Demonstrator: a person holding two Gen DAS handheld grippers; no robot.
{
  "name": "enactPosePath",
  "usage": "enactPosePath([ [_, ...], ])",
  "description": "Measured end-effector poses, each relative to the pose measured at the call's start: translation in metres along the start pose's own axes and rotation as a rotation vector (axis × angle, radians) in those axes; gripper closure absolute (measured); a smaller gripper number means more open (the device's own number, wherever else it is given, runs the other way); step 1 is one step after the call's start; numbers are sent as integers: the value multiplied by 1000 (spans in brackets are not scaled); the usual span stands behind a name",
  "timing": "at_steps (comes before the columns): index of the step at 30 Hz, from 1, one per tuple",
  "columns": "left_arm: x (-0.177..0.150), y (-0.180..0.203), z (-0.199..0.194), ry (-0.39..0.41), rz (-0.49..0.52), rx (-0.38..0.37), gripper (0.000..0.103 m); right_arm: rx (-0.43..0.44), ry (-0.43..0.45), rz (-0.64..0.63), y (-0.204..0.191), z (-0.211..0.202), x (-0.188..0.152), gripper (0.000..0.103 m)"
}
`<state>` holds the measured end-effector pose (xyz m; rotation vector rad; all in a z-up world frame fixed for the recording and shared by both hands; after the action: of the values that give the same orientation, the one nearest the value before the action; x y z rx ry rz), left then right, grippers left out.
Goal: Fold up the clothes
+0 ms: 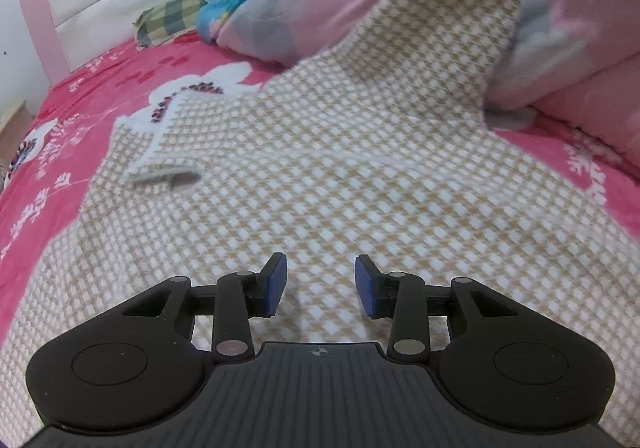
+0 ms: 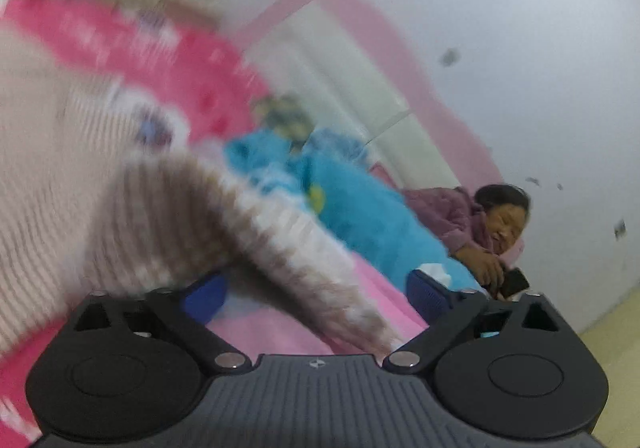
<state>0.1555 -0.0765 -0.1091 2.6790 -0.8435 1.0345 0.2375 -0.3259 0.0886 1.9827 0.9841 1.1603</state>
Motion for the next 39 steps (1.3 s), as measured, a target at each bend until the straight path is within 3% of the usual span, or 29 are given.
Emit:
enactPosePath([
  [1,-2,3,0,-9,4,-1,65,-7,-16,-24,0,4,2,50],
  [2,-5,7,0,-18,10,4,66,-31,-16,-25,4,0,8,58],
  [3,-9,10,0,-26,19,7,66,-54,-12,-28,9,-7,13,75],
  [5,-15,15,0,-39,29,6,66,-94,2,-38,18,-28,27,78],
  [7,-19,16,-1,-46,33,7,65,-128,12,-59,24,-52,41,89],
  [10,-19,14,-5,-41,29,8,66,-117,0,-127,19,-99,54,93],
  [15,-18,2,-15,-32,-16,11,65,120,-27,-138,-27,-173,71,97],
  [17,-17,-1,-19,-30,-42,12,65,143,-9,-178,-45,-191,75,99],
  [18,-17,-2,-22,-29,-54,10,66,131,2,-203,-51,-196,77,96],
  [20,-18,-4,-28,-26,-73,0,65,70,16,-260,-55,-187,75,72],
  [21,-18,-4,-31,-28,-78,-3,65,34,19,-288,-55,-178,73,46],
  [22,-19,-4,-33,-32,-79,-2,65,-4,19,-323,-53,-165,69,29],
  [24,-20,-1,-36,-38,-75,-3,65,-63,-3,-387,-50,-131,61,22],
  [28,-20,6,-44,-36,-61,-14,65,-116,-83,-393,-34,-57,44,23],
  [29,-21,9,-44,-35,-62,-21,64,-109,-105,-367,-30,-42,40,24],
  [32,-29,15,-38,-72,-87,-46,63,-70,-194,-347,-24,-14,27,60],
  [33,-33,17,-34,-88,-91,-49,63,-67,-222,-359,-24,-8,24,87],
  [36,-43,20,-23,-118,-96,-52,63,-16,-213,-298,-24,-29,38,86],
  [39,-46,15,-20,-118,-128,-63,63,32,-118,-258,-36,-80,68,86],
])
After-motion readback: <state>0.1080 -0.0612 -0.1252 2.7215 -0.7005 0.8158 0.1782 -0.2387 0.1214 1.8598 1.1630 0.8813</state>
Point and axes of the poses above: each gripper's, at about its wrist camera, not at the fingertips, and z roughly the way its jaws point, y to its right, x to its top, the point moved 9 cm from there along z, roughly the way its jaws point, and after that the axes turned 5 degrees about -z, right-handed, at the moved point
